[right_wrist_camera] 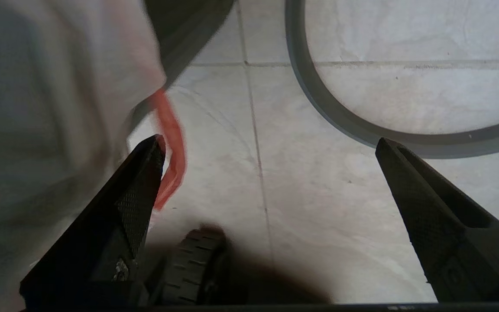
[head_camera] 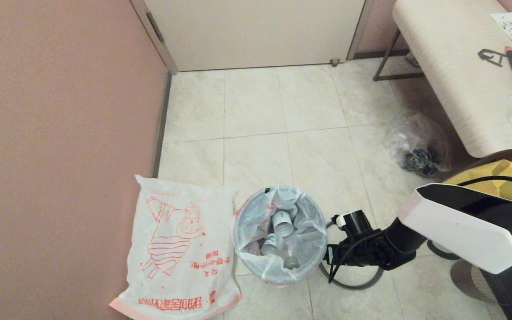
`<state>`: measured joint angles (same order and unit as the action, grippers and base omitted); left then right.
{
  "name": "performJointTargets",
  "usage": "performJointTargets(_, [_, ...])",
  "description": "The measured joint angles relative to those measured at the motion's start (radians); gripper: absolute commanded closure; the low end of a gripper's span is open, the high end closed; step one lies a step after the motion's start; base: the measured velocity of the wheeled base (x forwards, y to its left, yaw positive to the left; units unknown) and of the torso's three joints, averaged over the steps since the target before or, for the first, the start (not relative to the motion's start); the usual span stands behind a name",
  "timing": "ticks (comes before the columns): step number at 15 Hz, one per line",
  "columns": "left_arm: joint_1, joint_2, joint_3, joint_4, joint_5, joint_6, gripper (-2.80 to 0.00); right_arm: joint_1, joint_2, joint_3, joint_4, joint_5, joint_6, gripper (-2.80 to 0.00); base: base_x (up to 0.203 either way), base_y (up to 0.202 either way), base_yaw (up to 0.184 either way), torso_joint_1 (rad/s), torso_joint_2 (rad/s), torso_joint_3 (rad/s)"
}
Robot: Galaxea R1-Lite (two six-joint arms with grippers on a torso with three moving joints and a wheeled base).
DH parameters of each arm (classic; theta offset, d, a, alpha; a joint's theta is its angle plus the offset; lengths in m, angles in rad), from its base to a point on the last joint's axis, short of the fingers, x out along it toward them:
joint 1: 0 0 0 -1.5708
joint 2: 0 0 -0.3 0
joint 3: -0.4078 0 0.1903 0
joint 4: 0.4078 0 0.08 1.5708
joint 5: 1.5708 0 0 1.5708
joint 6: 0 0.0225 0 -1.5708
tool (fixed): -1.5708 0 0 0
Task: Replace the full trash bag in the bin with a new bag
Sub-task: Place the trash bag on the floor
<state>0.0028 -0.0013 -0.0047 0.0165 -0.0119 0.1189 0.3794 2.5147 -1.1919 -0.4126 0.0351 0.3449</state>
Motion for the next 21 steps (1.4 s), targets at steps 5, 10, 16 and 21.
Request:
performJointTargets(5, [0.0, 0.0, 0.0, 0.0, 0.0, 0.0, 0.0, -0.002, 0.032, -0.019, -0.015, -0.069, -0.012, -2.8, 0.0, 0.0, 0.0, 0.0, 0.0, 0.0])
performJointTargets(10, [0.0, 0.0, 0.0, 0.0, 0.0, 0.0, 0.0, -0.007, 0.05, -0.026, -0.056, -0.11, -0.011, -2.8, 0.0, 0.0, 0.0, 0.0, 0.0, 0.0])
performJointTargets(16, [0.0, 0.0, 0.0, 0.0, 0.0, 0.0, 0.0, -0.004, 0.061, -0.024, -0.053, -0.116, -0.03, 0.0, 0.0, 0.0, 0.0, 0.0, 0.0, 0.0])
performJointTargets(21, [0.0, 0.0, 0.0, 0.001, 0.0, 0.0, 0.0, 0.0, 0.057, -0.015, -0.053, -0.116, -0.036, 0.0, 0.0, 0.0, 0.0, 0.0, 0.0, 0.0])
